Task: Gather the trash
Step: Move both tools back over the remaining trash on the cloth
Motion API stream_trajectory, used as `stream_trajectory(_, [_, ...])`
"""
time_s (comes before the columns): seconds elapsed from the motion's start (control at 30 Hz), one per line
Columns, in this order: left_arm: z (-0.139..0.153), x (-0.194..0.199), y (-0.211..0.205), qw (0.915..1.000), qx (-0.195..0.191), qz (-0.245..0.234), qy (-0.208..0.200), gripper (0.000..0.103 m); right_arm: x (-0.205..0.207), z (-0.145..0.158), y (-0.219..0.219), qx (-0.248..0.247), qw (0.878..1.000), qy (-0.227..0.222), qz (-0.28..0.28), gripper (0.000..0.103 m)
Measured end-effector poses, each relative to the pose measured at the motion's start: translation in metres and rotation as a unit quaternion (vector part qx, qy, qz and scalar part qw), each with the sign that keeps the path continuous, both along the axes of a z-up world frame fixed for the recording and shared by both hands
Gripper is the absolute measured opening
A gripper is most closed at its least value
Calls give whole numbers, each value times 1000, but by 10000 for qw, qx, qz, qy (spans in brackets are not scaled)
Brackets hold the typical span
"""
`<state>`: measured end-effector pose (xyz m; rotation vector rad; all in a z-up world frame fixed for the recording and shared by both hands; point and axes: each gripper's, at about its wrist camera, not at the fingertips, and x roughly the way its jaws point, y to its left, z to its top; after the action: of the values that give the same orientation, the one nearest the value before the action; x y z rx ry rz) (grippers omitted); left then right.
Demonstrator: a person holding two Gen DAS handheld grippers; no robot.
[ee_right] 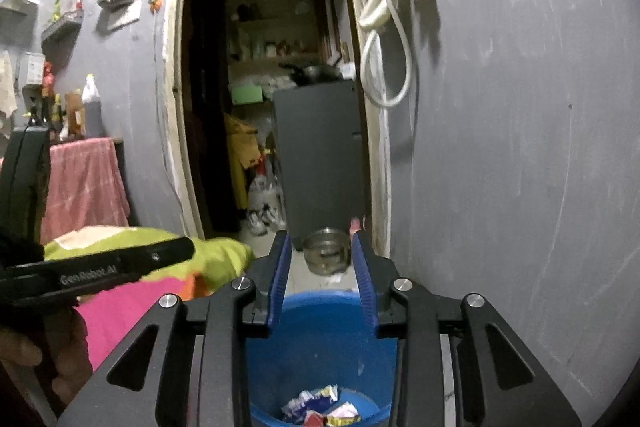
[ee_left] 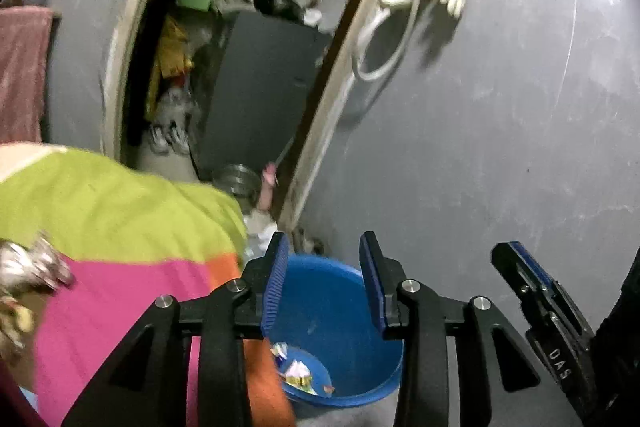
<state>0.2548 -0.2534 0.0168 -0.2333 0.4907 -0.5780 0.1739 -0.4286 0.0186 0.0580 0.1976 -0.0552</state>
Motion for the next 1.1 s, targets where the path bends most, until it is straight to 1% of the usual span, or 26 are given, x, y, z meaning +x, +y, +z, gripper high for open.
stream_trajectory(0.07, [13, -6, 18, 9998, -66, 130, -148, 41, -3, 12, 9, -57, 9999, -129, 46, 30])
stream_trajectory(0.1, [20, -9, 28, 9994, -105, 216, -244, 47, -6, 18, 15, -73, 9997, -217, 91, 36])
stream_trajectory(0.13, [27, -11, 38, 9990, -122, 296, -327, 49, -8, 24, 21, -67, 9994, -313, 139, 49])
stream_trajectory(0.17, [33, -15, 48, 9983, -104, 394, -423, 49, -10, 29, 27, -53, 9990, -411, 185, 53])
stream_trajectory(0.2, [40, -18, 59, 9975, -73, 474, -512, 49, -12, 33, 31, -54, 9987, -465, 216, 53])
stream_trajectory(0.27, [50, -26, 78, 9958, -16, 635, -658, 56, -14, 42, 46, -78, 9977, -589, 317, 54])
stream_trajectory(0.3, [53, -30, 87, 9948, 2, 720, -719, 63, -15, 47, 54, -69, 9971, -659, 378, 55])
stream_trajectory(0.33, [57, -36, 98, 9936, -2, 802, -796, 69, -16, 49, 61, -59, 9965, -720, 430, 60])
stream_trajectory(0.37, [60, -42, 109, 9924, -7, 881, -858, 71, -18, 52, 69, -51, 9958, -779, 481, 64])
stream_trajectory(0.4, [63, -46, 120, 9913, 3, 958, -898, 75, -19, 54, 76, -46, 9951, -831, 526, 72])
stream_trajectory(0.43, [64, -49, 128, 9905, 10, 1018, -922, 80, -20, 55, 84, -38, 9944, -879, 579, 75])
stream_trajectory(0.47, [65, -53, 140, 9893, 15, 1104, -958, 83, -21, 57, 92, -21, 9938, -911, 639, 76])
stream_trajectory(0.5, [66, -58, 150, 9881, 26, 1187, -983, 90, -22, 58, 97, -7, 9934, -927, 681, 79])
stream_trajectory(0.53, [66, -62, 159, 9869, 33, 1270, -992, 95, -21, 58, 106, 13, 9927, -943, 749, 85])
stream_trajectory(0.6, [65, -69, 181, 9842, 10, 1462, -997, 96, -21, 58, 120, 44, 9915, -974, 864, 88])
stream_trajectory(0.67, [63, -72, 199, 9823, 38, 1600, -969, 98, -21, 57, 134, 72, 9901, -996, 989, 95])
stream_trajectory(0.7, [61, -75, 208, 9808, 55, 1697, -959, 99, -21, 56, 140, 99, 9893, -1013, 1047, 102])
stream_trajectory(0.73, [59, -78, 215, 9794, 62, 1776, -963, 100, -21, 54, 146, 138, 9882, -1037, 1117, 103])
stream_trajectory(0.8, [55, -82, 231, 9759, 85, 1952, -974, 101, -22, 49, 157, 179, 9866, -1050, 1238, 103])
stream_trajectory(0.93, [41, -93, 258, 9725, 144, 2153, -882, 101, -20, 43, 179, 158, 9838, -1037, 1456, 103])
stream_trajectory(1.03, [28, -98, 268, 9719, 218, 2223, -750, 101, -16, 36, 194, 85, 9824, -975, 1592, 103])
stream_trajectory(1.1, [17, -99, 275, 9738, 216, 2188, -585, 101, -12, 33, 201, 34, 9821, -901, 1656, 103])
